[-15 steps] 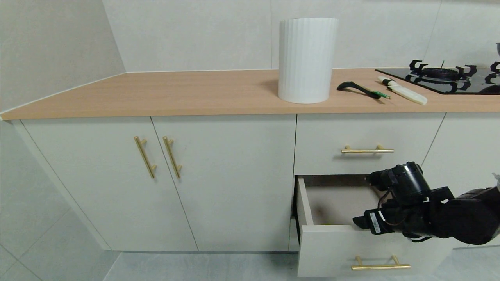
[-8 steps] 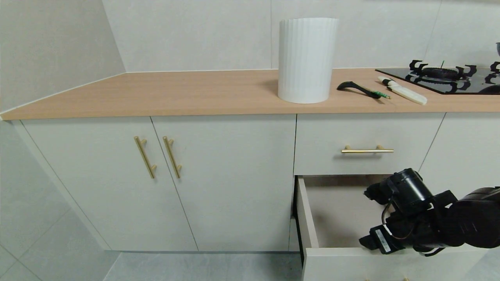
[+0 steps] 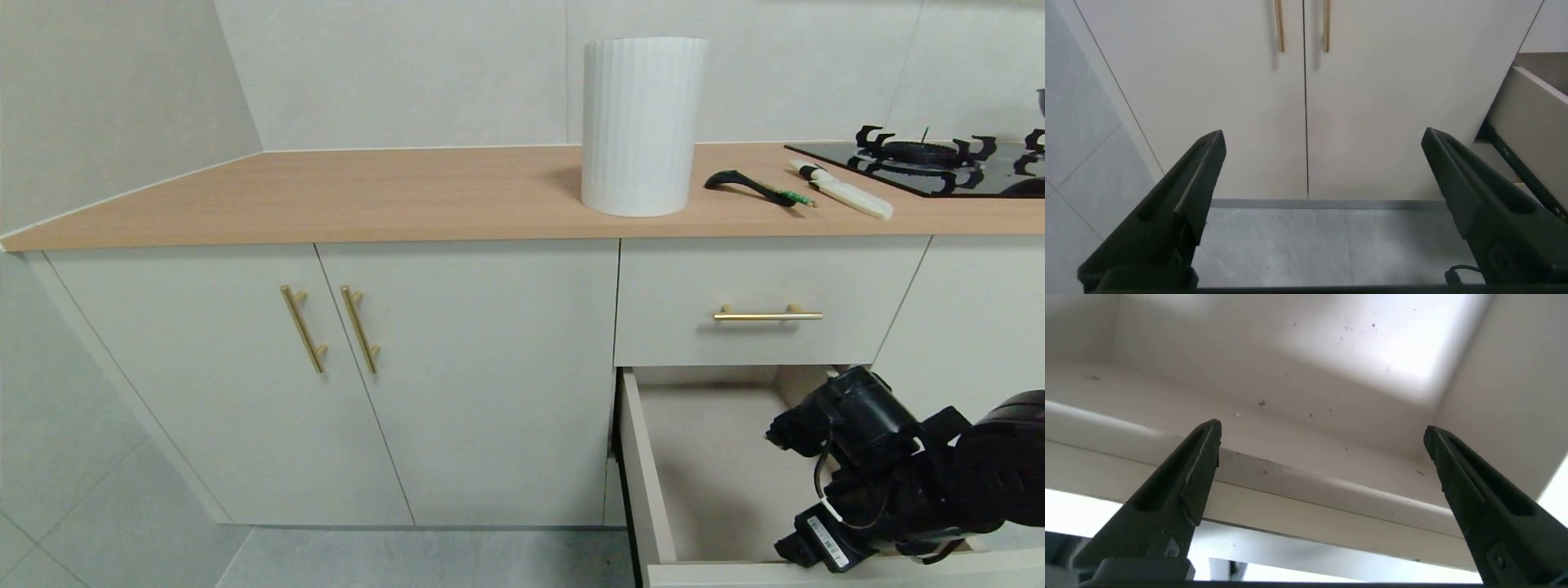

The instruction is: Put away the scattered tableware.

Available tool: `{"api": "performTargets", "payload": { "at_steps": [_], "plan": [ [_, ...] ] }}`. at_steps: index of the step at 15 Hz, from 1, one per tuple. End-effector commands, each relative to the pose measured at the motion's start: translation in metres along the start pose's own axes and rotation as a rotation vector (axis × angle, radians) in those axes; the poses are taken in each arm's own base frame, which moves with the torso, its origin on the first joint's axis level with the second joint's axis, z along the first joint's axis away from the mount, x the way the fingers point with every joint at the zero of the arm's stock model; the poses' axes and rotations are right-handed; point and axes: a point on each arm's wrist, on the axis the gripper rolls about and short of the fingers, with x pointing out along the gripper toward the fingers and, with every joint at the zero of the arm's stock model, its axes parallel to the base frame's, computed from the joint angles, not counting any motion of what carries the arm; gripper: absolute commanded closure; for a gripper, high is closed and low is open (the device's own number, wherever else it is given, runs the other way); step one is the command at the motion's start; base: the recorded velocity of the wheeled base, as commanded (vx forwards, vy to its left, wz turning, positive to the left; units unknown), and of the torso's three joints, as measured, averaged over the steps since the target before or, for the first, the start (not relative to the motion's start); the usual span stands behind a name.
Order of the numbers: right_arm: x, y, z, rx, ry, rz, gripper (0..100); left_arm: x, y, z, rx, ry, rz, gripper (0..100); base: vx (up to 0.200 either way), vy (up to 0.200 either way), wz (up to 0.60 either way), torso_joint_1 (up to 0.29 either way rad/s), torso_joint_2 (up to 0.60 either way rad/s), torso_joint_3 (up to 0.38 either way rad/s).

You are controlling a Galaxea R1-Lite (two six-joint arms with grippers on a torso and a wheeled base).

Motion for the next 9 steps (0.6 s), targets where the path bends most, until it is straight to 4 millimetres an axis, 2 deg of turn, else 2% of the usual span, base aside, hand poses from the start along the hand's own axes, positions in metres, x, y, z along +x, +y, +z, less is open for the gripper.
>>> {"api": "performTargets", "payload": {
  "at_steps": [1,9],
  "plan": [
    [-0.004,0.002,-0.002,-0.017,0.003,0.004,0,0.000,0.000,0.000,0.000,0.000,0.001,0,0.000,0.000,0.00,0.000,0.00,0.000],
    [-0.010,0.007,-0.022,-0.157,0.195,0.021,0,0.000,0.000,0.000,0.000,0.000,0.003,0,0.000,0.000,0.00,0.000,0.00,0.000]
  ]
}}
